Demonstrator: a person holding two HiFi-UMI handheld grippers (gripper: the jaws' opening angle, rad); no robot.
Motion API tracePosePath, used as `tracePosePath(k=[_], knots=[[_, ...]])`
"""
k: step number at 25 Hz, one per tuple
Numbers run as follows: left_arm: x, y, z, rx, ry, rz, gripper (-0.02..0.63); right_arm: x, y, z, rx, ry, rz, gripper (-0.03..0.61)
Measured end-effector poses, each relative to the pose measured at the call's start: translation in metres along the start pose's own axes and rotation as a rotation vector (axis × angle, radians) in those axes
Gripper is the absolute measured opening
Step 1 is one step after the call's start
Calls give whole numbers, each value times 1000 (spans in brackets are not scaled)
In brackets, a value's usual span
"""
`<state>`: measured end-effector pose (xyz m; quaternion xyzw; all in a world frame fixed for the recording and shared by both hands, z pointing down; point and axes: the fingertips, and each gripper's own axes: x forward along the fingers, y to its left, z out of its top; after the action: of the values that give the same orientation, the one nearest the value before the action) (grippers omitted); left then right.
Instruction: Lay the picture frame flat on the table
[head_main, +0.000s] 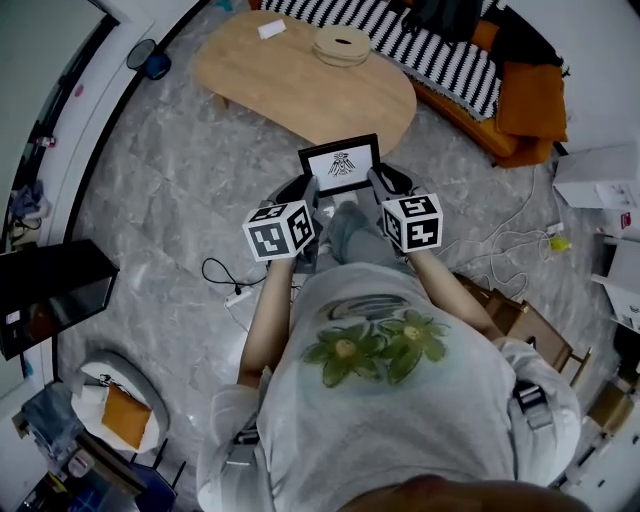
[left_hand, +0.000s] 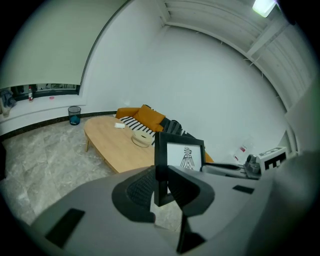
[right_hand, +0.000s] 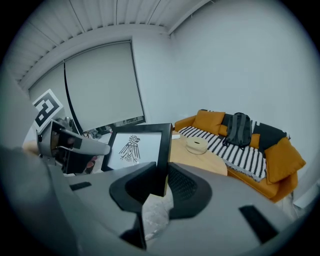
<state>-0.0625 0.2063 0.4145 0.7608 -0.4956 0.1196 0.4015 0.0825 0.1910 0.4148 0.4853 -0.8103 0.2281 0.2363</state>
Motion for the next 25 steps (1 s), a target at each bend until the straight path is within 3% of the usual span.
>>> tracePosePath(k=[13, 25], knots=[[64, 16, 76, -14, -5, 45, 84, 73, -46, 68, -29, 2, 54, 81], [109, 20, 110, -53, -1, 97, 84, 117, -82, 99, -47, 20, 109, 80]])
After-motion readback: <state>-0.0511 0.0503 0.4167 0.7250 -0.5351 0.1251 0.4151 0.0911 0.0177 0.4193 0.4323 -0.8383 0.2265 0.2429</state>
